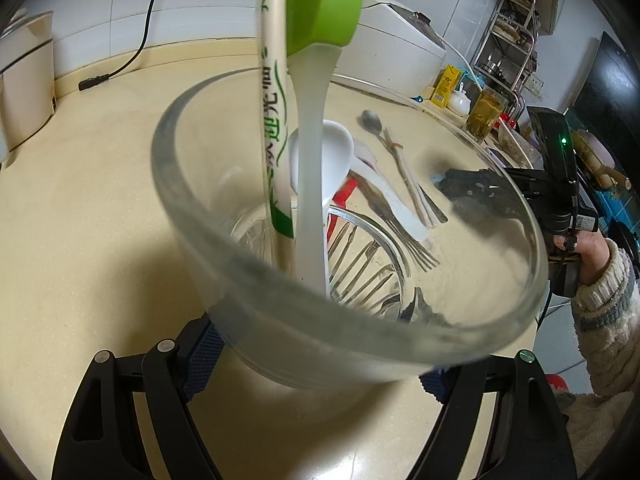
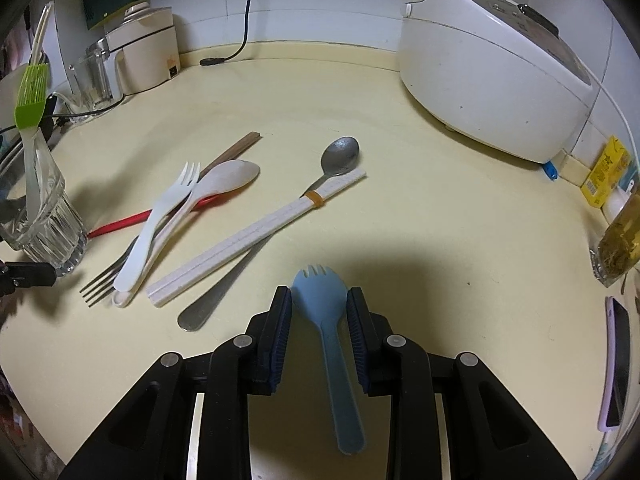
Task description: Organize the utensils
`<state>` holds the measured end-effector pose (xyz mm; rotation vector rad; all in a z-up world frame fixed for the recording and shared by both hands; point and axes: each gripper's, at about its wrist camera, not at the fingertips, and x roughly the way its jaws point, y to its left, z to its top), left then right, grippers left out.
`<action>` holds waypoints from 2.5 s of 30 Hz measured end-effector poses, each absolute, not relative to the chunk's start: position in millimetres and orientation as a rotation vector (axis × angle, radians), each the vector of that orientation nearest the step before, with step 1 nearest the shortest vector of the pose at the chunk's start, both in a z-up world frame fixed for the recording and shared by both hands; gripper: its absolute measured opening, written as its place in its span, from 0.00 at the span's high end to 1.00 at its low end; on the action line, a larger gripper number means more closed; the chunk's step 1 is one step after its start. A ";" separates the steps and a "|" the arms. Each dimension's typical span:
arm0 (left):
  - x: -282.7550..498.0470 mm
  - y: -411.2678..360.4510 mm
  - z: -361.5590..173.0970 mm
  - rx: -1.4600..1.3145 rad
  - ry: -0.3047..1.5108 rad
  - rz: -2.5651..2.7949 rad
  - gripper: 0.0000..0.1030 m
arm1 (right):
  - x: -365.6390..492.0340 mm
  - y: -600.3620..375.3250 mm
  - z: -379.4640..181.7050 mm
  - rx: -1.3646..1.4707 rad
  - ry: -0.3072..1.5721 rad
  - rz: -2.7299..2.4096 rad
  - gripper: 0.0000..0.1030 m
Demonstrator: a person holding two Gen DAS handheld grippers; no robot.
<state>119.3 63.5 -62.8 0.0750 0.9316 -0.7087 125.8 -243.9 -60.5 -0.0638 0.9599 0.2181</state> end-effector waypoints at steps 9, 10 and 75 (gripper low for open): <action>119.3 63.5 -62.7 0.075 0.932 -0.709 0.19 | 122.7 -250.0 -58.2 0.013 0.930 0.238 0.82; 119.2 63.5 -62.7 0.075 0.932 -0.709 0.19 | 121.7 -252.2 -56.4 0.039 0.920 0.244 0.86; 119.9 65.3 -63.0 0.072 0.933 -0.711 0.19 | 112.3 -226.1 -61.7 -0.085 0.912 0.279 0.76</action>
